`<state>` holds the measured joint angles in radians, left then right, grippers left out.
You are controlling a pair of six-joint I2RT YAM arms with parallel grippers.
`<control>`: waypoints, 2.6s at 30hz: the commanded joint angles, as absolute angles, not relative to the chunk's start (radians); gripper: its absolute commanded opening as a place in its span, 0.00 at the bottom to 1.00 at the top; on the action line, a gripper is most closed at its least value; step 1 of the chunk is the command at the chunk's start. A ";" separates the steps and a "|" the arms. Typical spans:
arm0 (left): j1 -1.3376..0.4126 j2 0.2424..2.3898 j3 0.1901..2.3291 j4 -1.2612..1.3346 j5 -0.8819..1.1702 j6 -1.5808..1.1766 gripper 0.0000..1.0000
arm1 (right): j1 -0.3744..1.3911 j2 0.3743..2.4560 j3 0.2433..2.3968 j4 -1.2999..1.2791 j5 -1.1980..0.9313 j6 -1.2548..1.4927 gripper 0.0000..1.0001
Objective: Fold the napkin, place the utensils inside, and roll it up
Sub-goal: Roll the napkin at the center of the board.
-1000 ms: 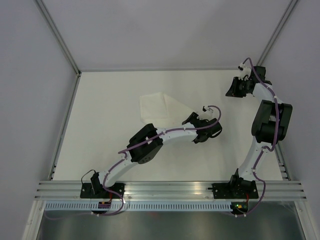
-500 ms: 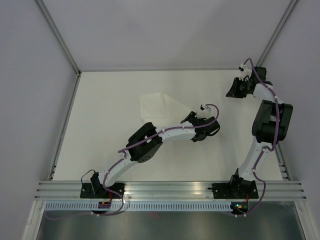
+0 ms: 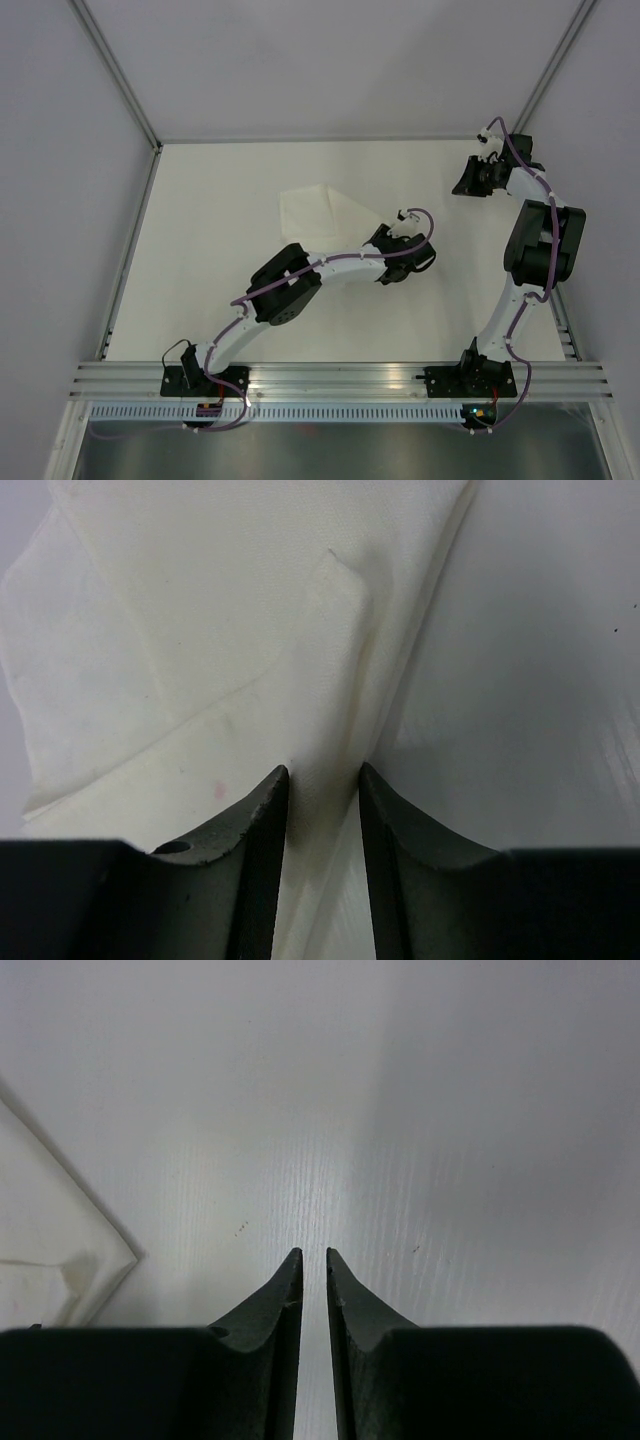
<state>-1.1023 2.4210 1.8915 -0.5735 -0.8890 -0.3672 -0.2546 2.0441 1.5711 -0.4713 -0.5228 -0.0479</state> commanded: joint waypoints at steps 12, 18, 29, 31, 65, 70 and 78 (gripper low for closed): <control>-1.075 2.436 1.767 -0.551 -0.594 -0.308 0.30 | -0.262 2.034 1.566 -0.463 -0.546 -0.038 0.17; -1.054 2.410 1.721 -0.526 -0.491 -0.299 0.25 | -0.262 2.031 1.568 -0.463 -0.551 -0.038 0.15; -0.986 2.326 1.643 -0.496 -0.262 -0.321 0.16 | -0.262 2.008 1.574 -0.483 -0.565 -0.058 0.13; -0.968 2.310 1.629 -0.486 -0.250 -0.328 0.16 | -0.262 2.002 1.566 -0.482 -0.566 -0.060 0.13; -0.853 2.125 1.356 -0.420 0.449 -0.236 0.02 | -0.233 1.852 1.474 -0.805 -0.716 -0.541 0.13; -0.839 2.083 1.267 -0.414 0.566 -0.195 0.02 | -0.227 1.718 1.353 -0.851 -0.761 -0.846 0.18; -0.802 2.086 1.233 -0.416 0.664 -0.156 0.02 | -0.172 1.481 1.069 -0.825 -0.827 -1.210 0.36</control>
<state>-0.8127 2.0579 1.2739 -0.3065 0.6624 -0.2218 -0.1940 1.5661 1.1481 -0.8383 -0.7254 -0.9527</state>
